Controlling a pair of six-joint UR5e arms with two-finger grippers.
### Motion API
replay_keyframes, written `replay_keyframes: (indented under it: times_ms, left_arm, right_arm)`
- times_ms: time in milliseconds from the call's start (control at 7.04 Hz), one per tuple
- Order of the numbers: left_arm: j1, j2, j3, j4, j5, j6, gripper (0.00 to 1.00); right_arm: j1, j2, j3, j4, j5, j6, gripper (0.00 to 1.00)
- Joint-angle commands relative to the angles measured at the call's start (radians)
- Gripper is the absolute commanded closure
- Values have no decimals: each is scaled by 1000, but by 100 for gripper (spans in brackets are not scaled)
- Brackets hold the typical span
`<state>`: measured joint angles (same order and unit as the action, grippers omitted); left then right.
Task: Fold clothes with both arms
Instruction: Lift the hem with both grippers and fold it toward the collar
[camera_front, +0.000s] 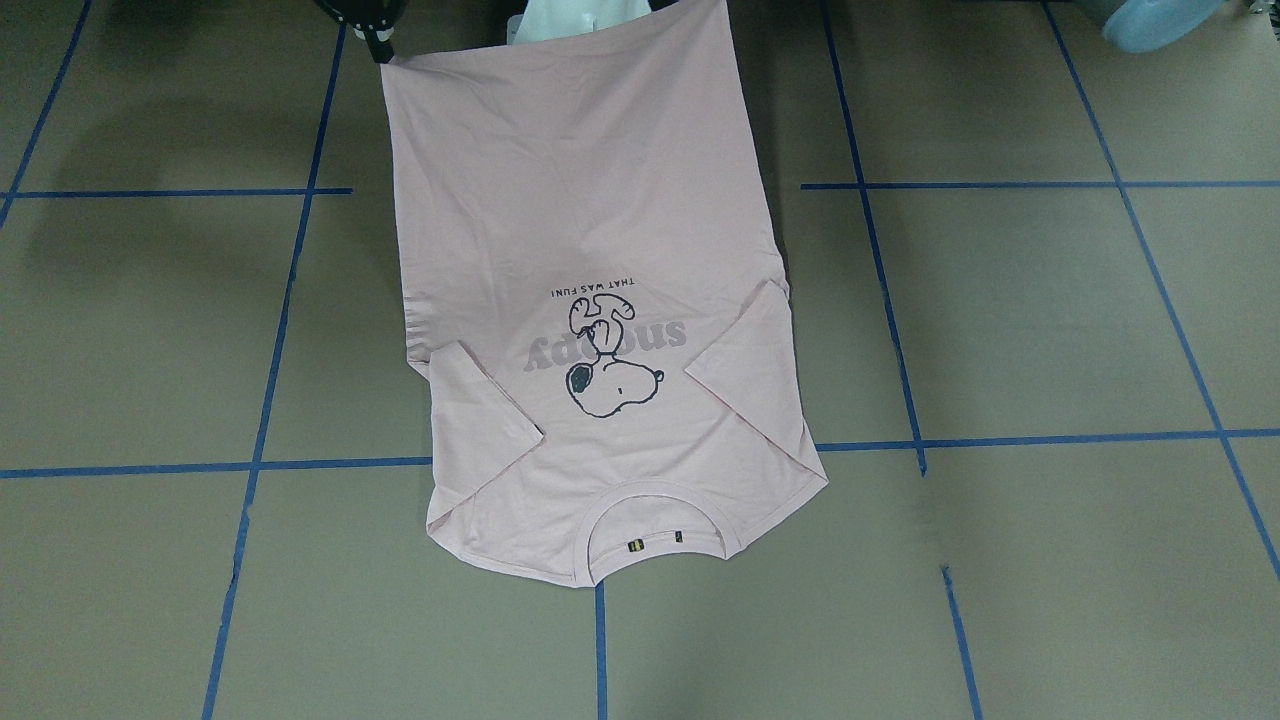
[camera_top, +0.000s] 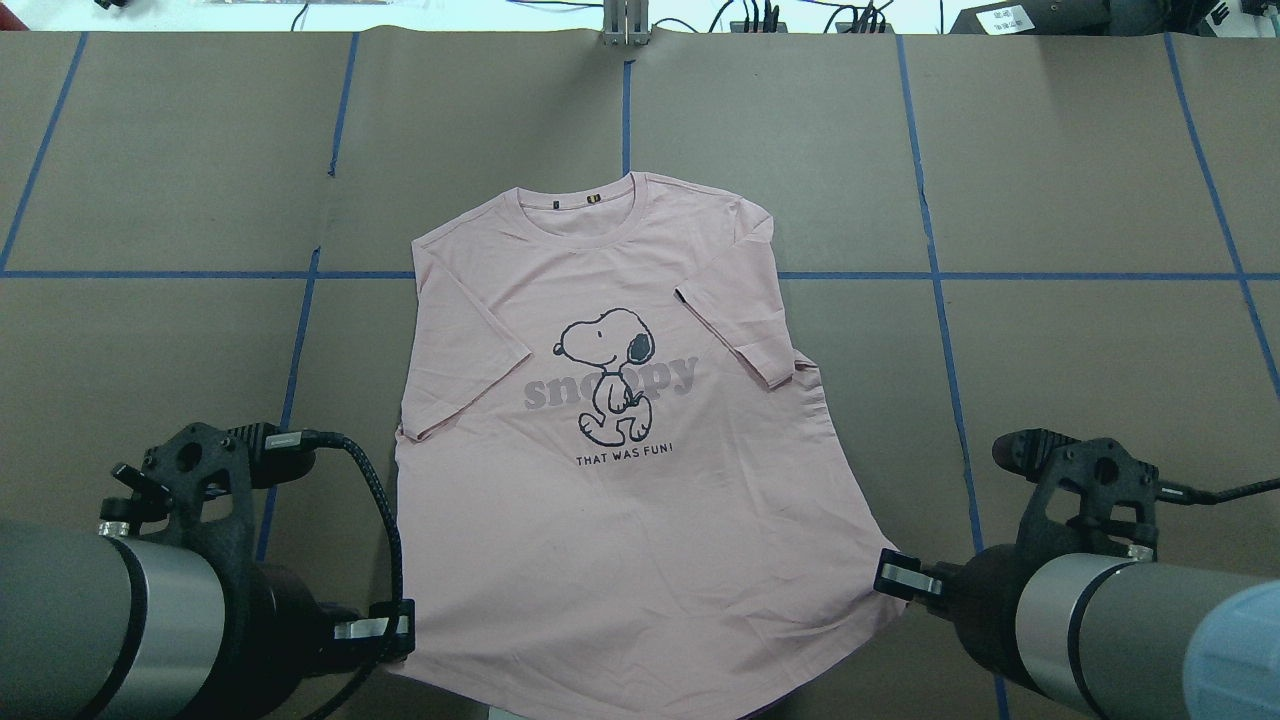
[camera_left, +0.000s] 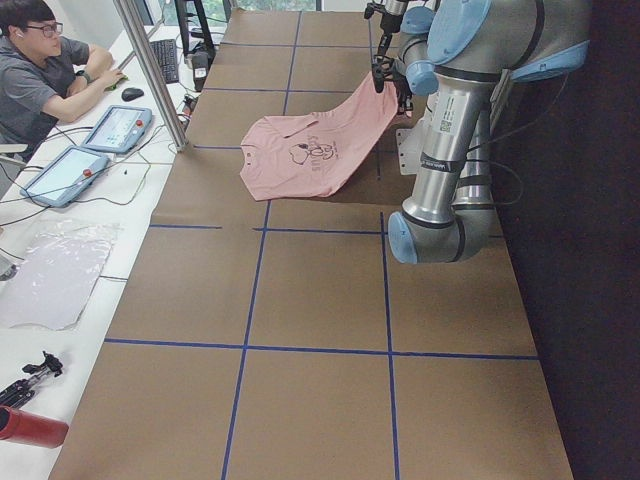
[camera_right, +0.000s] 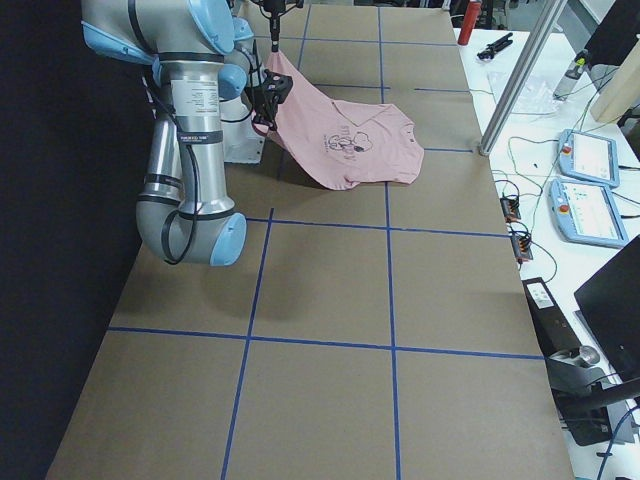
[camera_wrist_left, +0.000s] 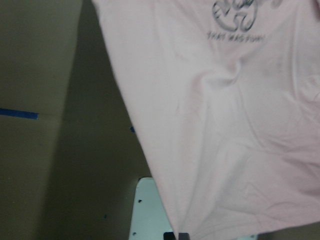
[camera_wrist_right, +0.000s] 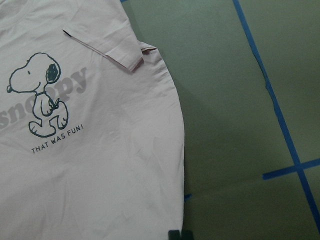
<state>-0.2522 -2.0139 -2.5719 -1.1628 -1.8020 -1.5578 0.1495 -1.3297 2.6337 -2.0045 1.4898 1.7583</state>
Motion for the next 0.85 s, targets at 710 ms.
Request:
replay_keyframes:
  times_ms: [710]
  left_arm:
    - [-431,-51,467,-182,-10,480,100]
  right_arm:
    - [536,287,-634,247,199,-423,100]
